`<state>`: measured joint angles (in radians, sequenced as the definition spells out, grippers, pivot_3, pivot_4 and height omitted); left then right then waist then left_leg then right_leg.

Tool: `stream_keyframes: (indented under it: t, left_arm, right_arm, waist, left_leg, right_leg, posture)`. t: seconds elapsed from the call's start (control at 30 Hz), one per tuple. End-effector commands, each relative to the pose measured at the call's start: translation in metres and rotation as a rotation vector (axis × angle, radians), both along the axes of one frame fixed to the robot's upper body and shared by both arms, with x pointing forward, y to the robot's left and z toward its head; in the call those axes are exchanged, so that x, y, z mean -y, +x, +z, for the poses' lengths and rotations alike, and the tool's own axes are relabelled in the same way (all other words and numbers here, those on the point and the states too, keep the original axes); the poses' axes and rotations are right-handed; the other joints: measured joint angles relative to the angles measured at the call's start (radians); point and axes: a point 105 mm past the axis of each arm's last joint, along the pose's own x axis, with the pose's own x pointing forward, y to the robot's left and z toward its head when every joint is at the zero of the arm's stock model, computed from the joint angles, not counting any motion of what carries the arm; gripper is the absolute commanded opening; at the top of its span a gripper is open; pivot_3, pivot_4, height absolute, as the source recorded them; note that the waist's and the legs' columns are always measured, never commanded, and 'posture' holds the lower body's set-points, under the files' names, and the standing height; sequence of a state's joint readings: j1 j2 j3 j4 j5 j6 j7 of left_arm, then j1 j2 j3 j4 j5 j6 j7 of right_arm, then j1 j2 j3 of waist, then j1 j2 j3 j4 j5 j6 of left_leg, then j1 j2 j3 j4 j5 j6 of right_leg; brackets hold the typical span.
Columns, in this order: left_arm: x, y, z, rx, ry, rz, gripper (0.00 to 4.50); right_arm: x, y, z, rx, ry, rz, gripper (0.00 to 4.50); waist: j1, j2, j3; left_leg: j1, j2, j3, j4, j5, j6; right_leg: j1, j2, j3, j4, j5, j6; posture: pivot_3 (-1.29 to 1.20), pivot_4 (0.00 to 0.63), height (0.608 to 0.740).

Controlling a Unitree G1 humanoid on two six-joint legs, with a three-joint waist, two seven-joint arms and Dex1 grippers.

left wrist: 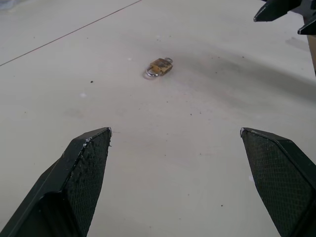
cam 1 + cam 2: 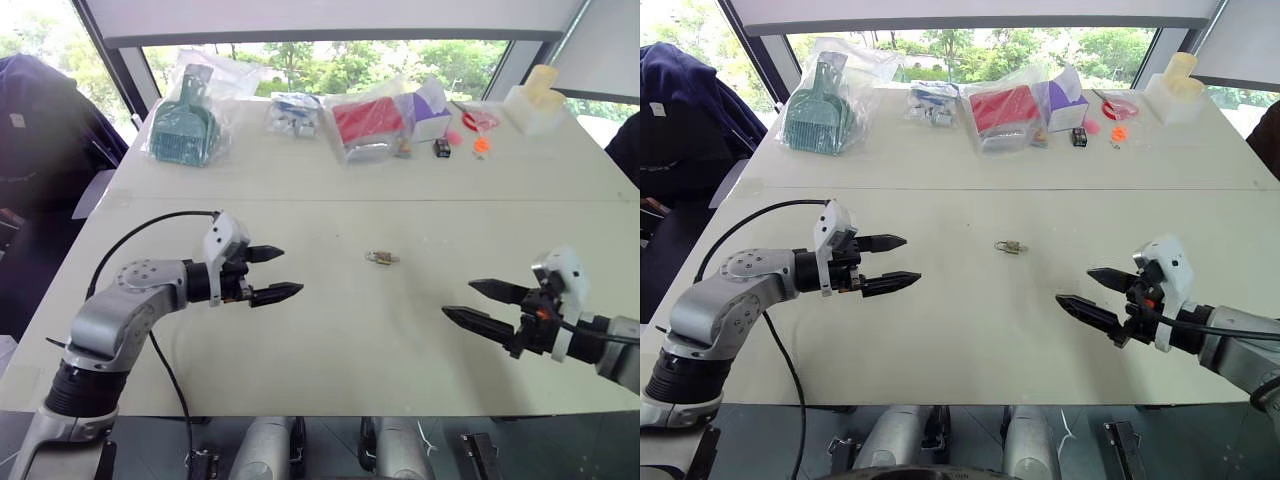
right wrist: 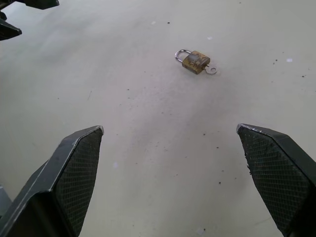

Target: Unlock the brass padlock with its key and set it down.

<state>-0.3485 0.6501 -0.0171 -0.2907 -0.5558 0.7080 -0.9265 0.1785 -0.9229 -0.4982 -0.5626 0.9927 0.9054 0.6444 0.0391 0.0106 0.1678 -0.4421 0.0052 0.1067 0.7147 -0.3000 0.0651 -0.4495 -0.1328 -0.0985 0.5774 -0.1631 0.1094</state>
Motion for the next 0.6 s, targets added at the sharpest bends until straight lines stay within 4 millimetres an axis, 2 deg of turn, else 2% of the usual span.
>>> stream_keyframes:
  t: [0.03,0.3,0.6]
  left_arm:
    - [0.001,-0.002,0.013,0.050,-0.009,-0.031,4.38]
    - [-0.001,0.001,0.007,0.059,0.021,-0.038,4.38]
    - [0.003,0.012,0.010,0.119,0.047,-0.049,4.38]
  right_arm:
    - [-0.003,0.001,0.004,0.037,0.002,0.016,4.49]
    - [-0.011,0.002,0.002,0.045,0.017,0.023,4.49]
    - [-0.015,0.004,0.003,0.052,0.031,0.016,4.49]
  waist:
    - [0.000,0.000,0.000]
    - [0.000,0.000,0.000]
    - [0.001,0.000,0.000]
  left_leg:
    - [0.000,0.000,0.000,0.000,0.000,0.000]
    - [0.000,0.000,0.000,0.000,-0.001,-0.002]
    - [0.000,0.000,0.000,0.000,-0.001,-0.001]
  right_leg:
    - [0.000,0.000,0.000,0.000,0.000,0.000]
    - [0.000,0.000,0.000,0.000,0.000,0.000]
    - [0.000,0.000,0.000,0.000,0.000,0.000]
  posture:
    - [0.00,0.150,0.735]
    - [0.00,0.150,0.735]
    - [0.00,0.150,0.735]
